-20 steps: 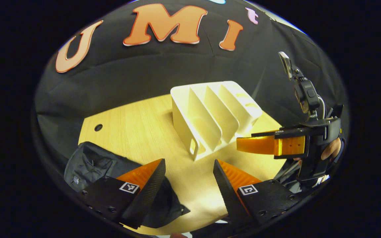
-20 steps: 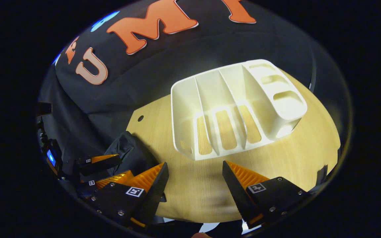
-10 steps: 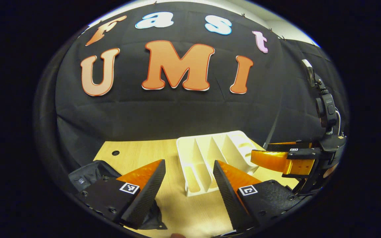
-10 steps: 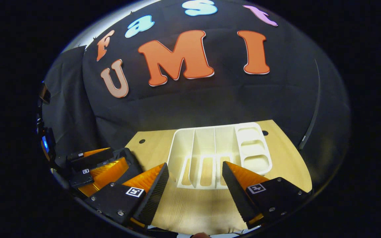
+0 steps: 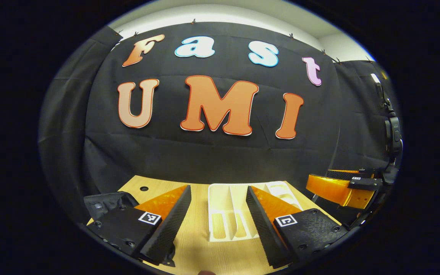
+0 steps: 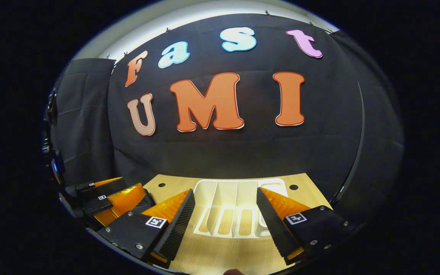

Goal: Open the schoolbag, grab two books from the bookshelf and put them into the schoolbag.

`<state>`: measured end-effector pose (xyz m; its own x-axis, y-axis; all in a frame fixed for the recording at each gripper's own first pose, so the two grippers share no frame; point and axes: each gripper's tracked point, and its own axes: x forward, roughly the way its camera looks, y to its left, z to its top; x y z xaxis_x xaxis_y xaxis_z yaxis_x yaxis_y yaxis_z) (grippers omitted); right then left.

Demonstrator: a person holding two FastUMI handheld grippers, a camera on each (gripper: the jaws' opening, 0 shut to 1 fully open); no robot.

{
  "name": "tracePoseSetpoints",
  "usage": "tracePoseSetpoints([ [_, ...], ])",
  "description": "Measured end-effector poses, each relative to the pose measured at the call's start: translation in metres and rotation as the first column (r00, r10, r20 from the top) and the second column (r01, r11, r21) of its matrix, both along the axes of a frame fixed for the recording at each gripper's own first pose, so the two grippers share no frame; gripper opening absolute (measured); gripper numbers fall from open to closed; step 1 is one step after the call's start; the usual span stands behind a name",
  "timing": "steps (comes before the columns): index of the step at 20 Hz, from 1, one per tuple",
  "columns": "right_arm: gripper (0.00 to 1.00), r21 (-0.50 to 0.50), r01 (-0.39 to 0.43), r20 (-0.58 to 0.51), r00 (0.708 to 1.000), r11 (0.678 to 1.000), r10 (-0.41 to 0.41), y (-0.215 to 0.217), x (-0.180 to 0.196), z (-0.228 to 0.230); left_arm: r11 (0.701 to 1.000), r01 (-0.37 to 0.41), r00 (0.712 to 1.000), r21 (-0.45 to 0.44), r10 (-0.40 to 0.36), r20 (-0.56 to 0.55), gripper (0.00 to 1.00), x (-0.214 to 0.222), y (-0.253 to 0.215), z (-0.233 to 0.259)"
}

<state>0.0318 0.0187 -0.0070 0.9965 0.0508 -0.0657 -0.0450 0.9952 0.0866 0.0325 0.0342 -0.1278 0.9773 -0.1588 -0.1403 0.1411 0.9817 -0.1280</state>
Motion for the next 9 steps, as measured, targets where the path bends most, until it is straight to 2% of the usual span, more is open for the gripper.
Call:
tracePoseSetpoints([
  [6,0.97,0.021,0.067,0.004,0.998,0.998,-0.068,-0.015,0.000,-0.011,0.999,0.015,0.999,0.028,-0.016,0.046,0.93,0.006,0.004,-0.001],
  [7,0.97,0.027,0.072,0.004,0.997,0.997,-0.072,-0.015,-0.001,-0.011,0.999,0.022,0.999,0.024,-0.023,0.042,0.89,0.007,0.005,-0.002],
  [8,0.97,0.029,0.081,0.003,0.997,0.996,-0.081,-0.013,-0.001,-0.011,0.999,0.033,0.999,0.022,-0.034,0.037,0.93,0.007,0.003,-0.004],
  [9,0.97,0.032,0.089,0.013,0.996,0.996,-0.089,-0.014,0.000,-0.009,0.999,0.036,0.998,0.021,-0.037,0.048,0.94,0.008,0.003,-0.001],
])
